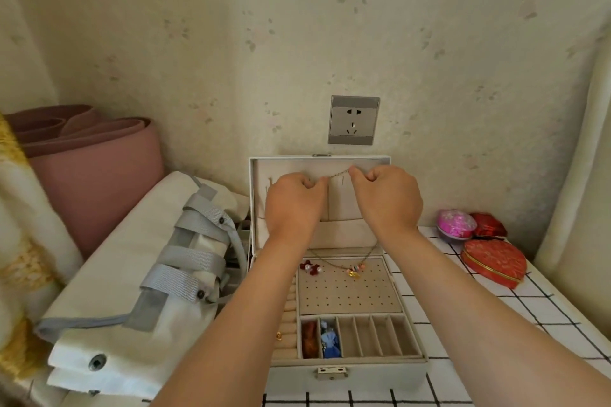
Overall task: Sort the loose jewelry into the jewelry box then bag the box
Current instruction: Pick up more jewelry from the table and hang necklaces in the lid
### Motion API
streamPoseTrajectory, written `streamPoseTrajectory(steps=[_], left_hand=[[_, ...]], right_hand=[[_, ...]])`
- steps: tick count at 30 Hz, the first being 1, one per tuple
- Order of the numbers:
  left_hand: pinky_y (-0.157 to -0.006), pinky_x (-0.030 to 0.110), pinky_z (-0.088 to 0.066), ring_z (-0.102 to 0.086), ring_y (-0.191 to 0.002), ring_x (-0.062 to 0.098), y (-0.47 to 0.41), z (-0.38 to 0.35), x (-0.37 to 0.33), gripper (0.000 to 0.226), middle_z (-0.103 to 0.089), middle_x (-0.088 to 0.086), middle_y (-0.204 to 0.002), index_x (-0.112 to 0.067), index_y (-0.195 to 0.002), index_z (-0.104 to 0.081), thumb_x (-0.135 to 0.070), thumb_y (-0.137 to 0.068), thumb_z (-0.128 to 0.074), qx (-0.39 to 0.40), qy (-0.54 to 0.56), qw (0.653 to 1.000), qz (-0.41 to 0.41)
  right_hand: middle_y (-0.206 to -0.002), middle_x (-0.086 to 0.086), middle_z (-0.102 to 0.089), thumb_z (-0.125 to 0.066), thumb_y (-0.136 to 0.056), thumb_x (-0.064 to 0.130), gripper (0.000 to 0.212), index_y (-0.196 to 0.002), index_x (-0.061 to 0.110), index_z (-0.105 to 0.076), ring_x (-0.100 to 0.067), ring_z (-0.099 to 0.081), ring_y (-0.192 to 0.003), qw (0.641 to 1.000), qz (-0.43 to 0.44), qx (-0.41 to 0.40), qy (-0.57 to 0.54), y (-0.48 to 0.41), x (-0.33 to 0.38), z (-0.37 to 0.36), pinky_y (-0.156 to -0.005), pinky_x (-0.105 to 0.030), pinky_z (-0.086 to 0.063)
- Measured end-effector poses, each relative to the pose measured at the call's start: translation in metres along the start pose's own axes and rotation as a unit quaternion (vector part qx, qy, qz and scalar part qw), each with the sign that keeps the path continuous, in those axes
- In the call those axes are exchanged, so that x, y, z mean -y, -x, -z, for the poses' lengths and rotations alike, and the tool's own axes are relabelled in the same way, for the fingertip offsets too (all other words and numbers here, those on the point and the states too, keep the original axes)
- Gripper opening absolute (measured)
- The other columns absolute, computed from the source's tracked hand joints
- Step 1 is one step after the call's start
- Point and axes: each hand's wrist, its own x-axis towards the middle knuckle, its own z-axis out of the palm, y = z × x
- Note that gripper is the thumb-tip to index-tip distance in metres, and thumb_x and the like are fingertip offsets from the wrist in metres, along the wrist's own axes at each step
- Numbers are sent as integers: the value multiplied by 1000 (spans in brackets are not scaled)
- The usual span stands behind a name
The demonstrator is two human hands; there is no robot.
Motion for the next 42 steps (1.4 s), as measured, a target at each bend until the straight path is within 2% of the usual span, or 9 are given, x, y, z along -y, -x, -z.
streamPoseTrajectory(steps=[9, 14, 19, 23, 27, 33, 37, 40, 42], left_hand=[[-49, 25, -32, -44, -50, 13, -1, -2, 12, 48, -41, -6, -47, -19, -50, -41, -38, -89, -62, 56, -37, 998, 16], [-58, 28, -41, -49, -56, 15, -1, 6, 9, 38, -54, 2, -60, -8, -65, -60, -35, -91, -62, 167, 2, 986, -1], [-79, 44, -57, -60, -61, 14, 11, 12, 4, 30, -65, 0, -62, -2, -78, -69, -26, -92, -60, 216, 98, 971, 25], [-85, 40, -54, -63, -76, 15, 24, 22, 1, 25, -72, 9, -84, -6, -88, -73, -23, -95, -56, 250, 87, 964, 14], [-80, 23, -47, -62, -89, 4, 31, 33, 2, 23, -72, -7, -96, -19, -98, -76, -28, -97, -55, 280, 33, 959, -9], [-94, 30, -47, -60, -101, 11, 38, 36, 14, 20, -65, -11, -109, -24, -113, -68, -25, -98, -55, 253, 14, 967, -1], [-97, 30, -48, -61, -105, 13, 49, 27, 15, 26, -66, -5, -117, -22, -120, -67, -21, -96, -55, 281, 27, 959, 17], [-86, 21, -49, -62, -106, 10, 55, 21, 8, 29, -68, -6, -117, -23, -124, -66, -19, -97, -55, 308, 64, 949, 16], [-74, 15, -48, -65, -91, 4, 58, 18, 3, 26, -71, -8, -108, -24, -119, -68, -19, -97, -56, 315, 110, 942, 30]], right_hand=[[-47, 2, -45, -59, -92, 38, 50, -50, 14, -45, -15, -45, -46, 996, 22, 58, 59, 4, -6, -4, -45, -22, -25], [-48, 5, -43, -59, -95, 37, 52, -49, 18, -47, -15, -43, -49, 960, 75, 271, 4, 14, -15, -1, -52, -27, -33], [-72, -7, -59, -59, -95, 23, 27, -94, -3, -67, -12, -51, -56, 901, -5, 422, -104, 31, -11, 4, -58, -27, -43], [-98, 0, -73, -60, -93, 23, 20, -110, 15, -69, -10, -67, -73, 854, -100, 466, -206, 42, -10, 15, -54, -23, -45], [-98, 0, -77, -63, -94, 31, 20, -108, 20, -72, -13, -69, -85, 837, -109, 478, -242, 46, -15, 25, -64, -22, -46], [-75, -3, -70, -60, -97, 21, 15, -94, 13, -72, -11, -63, -69, 879, -62, 444, -163, 38, -15, 42, -69, -21, -53], [-77, -5, -73, -62, -96, 18, 16, -90, 10, -74, -10, -63, -67, 891, -34, 420, -169, 27, -11, 57, -76, -27, -52], [-83, -3, -76, -60, -96, 18, 22, -81, 13, -75, -8, -63, -71, 900, 9, 407, -157, 21, -8, 63, -82, -31, -52], [-88, -5, -76, -60, -95, 21, 23, -81, 11, -76, -9, -62, -75, 909, 32, 394, -134, 19, -5, 65, -83, -30, -51]])
